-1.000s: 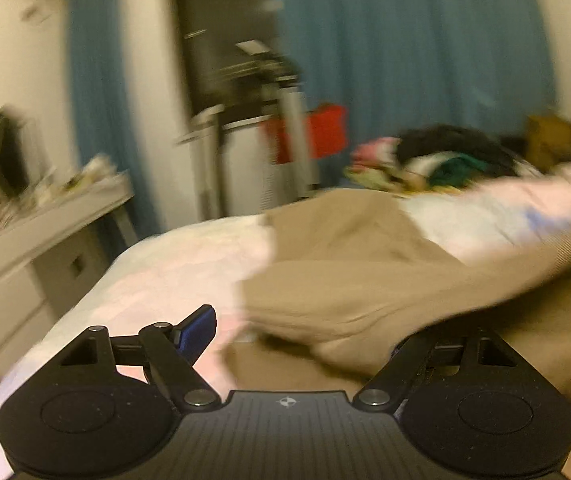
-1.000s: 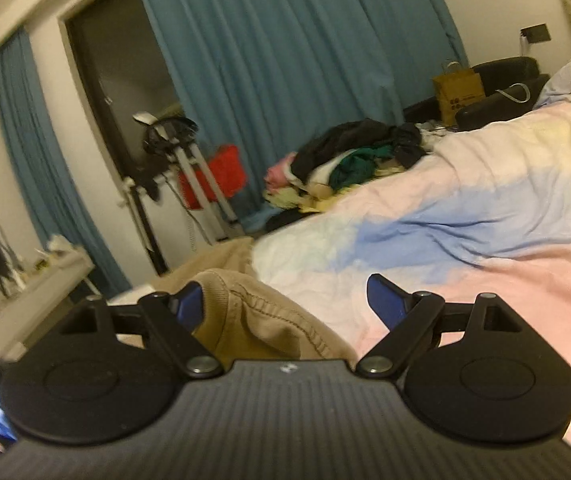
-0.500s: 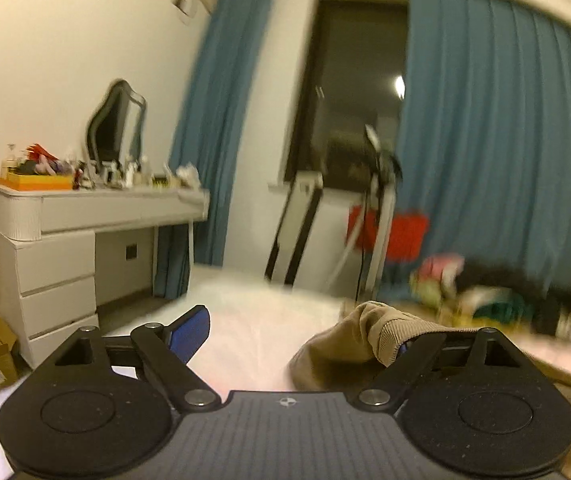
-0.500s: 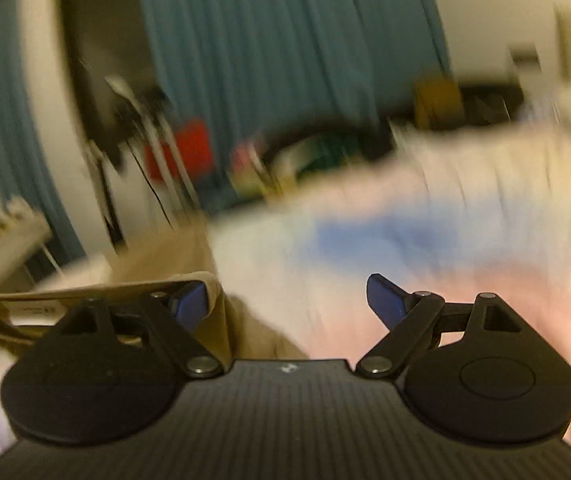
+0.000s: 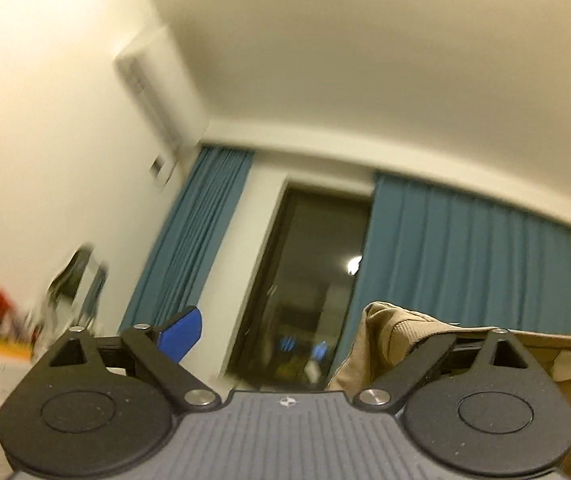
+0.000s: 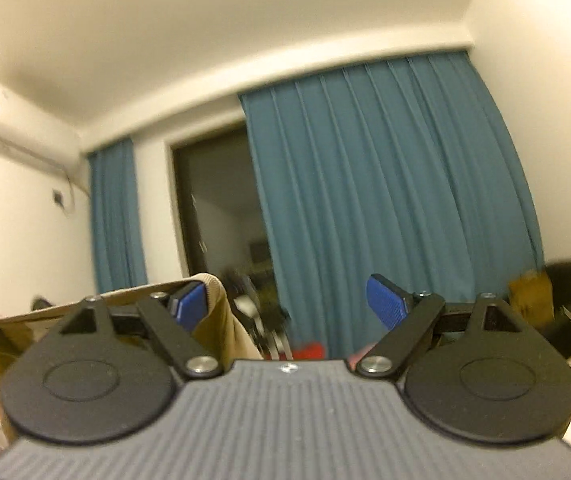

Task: Fold clothes
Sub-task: 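Lift the t-shirt high with both tools holding the shoulders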

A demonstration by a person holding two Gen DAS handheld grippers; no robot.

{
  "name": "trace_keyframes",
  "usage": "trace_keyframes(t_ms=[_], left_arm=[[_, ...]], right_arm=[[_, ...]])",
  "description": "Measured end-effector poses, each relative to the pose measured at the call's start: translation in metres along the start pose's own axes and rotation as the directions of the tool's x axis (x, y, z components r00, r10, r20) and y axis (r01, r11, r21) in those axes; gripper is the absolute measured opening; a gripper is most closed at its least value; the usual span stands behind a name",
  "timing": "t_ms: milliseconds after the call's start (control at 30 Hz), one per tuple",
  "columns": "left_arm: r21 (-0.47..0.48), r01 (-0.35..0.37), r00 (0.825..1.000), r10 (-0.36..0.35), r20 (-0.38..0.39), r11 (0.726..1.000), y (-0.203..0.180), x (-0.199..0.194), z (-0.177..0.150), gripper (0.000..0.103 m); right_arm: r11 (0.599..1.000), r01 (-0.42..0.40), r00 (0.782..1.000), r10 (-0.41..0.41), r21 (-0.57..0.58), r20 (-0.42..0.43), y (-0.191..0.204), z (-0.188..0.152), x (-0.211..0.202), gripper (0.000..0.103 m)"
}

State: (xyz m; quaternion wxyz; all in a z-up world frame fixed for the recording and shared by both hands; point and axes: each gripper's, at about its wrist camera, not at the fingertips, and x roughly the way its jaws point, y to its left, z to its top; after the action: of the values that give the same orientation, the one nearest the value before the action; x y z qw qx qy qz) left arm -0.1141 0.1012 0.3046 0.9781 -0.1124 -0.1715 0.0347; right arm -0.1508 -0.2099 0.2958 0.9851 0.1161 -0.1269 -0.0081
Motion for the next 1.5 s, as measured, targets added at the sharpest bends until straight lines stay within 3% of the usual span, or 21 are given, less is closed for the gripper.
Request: trace_keyframes(t_ms=[100,200,233,333,500,633,767,867,1067,1100,1200,1267,1333,1367,1467,1500], left_arm=[[0.015,0.055,0.997,-0.055,0.047,0.998,-0.012,-0.008,0.057,0.098],[0.012,0.124,0.992,-0.124,0.003,0.992,-0.025,-0.008,0.09,0.1],[0.009,0.144,0.989,-0.144,-0.026,0.989,-0.029,-0.006,0.094,0.101],[-0.006,0.181,0.976,-0.181,-0.118,0.983,-0.032,0.001,0.084,0.101],[-0.03,0.187,0.938,-0.188,-0.291,0.982,-0.028,0.032,0.007,0.101],[-0.015,0.172,0.902,-0.163,-0.399,0.985,-0.014,0.08,-0.072,0.101],[0.02,0.148,0.868,-0.12,-0.481,0.989,-0.012,0.148,-0.147,0.101],[0.048,0.099,0.86,-0.062,-0.506,0.994,-0.015,0.212,-0.203,0.101],[0.059,0.012,0.848,0.021,-0.53,0.998,-0.023,0.37,-0.34,0.101],[0.059,-0.002,0.835,0.034,-0.549,0.998,-0.022,0.394,-0.367,0.101],[0.054,-0.037,0.753,0.064,-0.655,0.998,-0.016,0.459,-0.464,0.101],[0.051,-0.066,0.679,0.082,-0.729,0.997,-0.005,0.486,-0.526,0.101],[0.041,-0.087,0.579,0.084,-0.811,0.995,0.008,0.501,-0.58,0.1],[0.045,-0.095,0.525,0.089,-0.846,0.994,0.016,0.508,-0.605,0.099],[0.106,-0.058,0.36,0.12,-0.925,0.993,0.031,0.522,-0.655,0.099],[0.121,-0.032,0.313,0.125,-0.942,0.992,0.034,0.525,-0.668,0.099]], right_arm=[[0.999,-0.02,0.998,0.022,-0.03,0.057,0.006,0.05,-0.019,0.086],[0.999,-0.009,0.996,0.013,-0.054,0.086,0.004,0.08,-0.031,0.093],[0.998,-0.004,0.996,0.009,-0.061,0.085,0.002,0.084,-0.032,0.093],[0.998,0.007,1.0,-0.007,-0.069,-0.001,-0.013,0.054,-0.017,0.093],[0.996,0.022,0.989,-0.034,-0.085,-0.144,-0.038,0.004,0.007,0.093],[0.994,0.043,0.963,-0.068,-0.1,-0.259,-0.059,-0.054,0.046,0.093],[0.993,0.075,0.925,-0.102,-0.087,-0.365,-0.08,-0.117,0.128,0.093],[0.992,0.112,0.901,-0.125,-0.055,-0.415,-0.099,-0.159,0.207,0.092],[0.972,0.178,0.884,-0.226,-0.152,-0.409,-0.113,-0.264,0.355,0.092],[0.967,0.183,0.879,-0.242,-0.177,-0.411,-0.116,-0.287,0.379,0.092],[0.958,0.183,0.846,-0.269,-0.223,-0.46,-0.131,-0.364,0.428,0.092],[0.957,0.17,0.816,-0.27,-0.233,-0.512,-0.144,-0.411,0.449,0.092],[0.958,0.163,0.765,-0.273,-0.235,-0.583,-0.159,-0.457,0.465,0.092],[0.958,0.149,0.73,-0.273,-0.244,-0.627,-0.164,-0.477,0.471,0.092],[0.961,0.076,0.605,-0.255,-0.264,-0.754,-0.169,-0.525,0.486,0.092],[0.967,0.047,0.566,-0.232,-0.25,-0.791,-0.166,-0.534,0.49,0.092]])
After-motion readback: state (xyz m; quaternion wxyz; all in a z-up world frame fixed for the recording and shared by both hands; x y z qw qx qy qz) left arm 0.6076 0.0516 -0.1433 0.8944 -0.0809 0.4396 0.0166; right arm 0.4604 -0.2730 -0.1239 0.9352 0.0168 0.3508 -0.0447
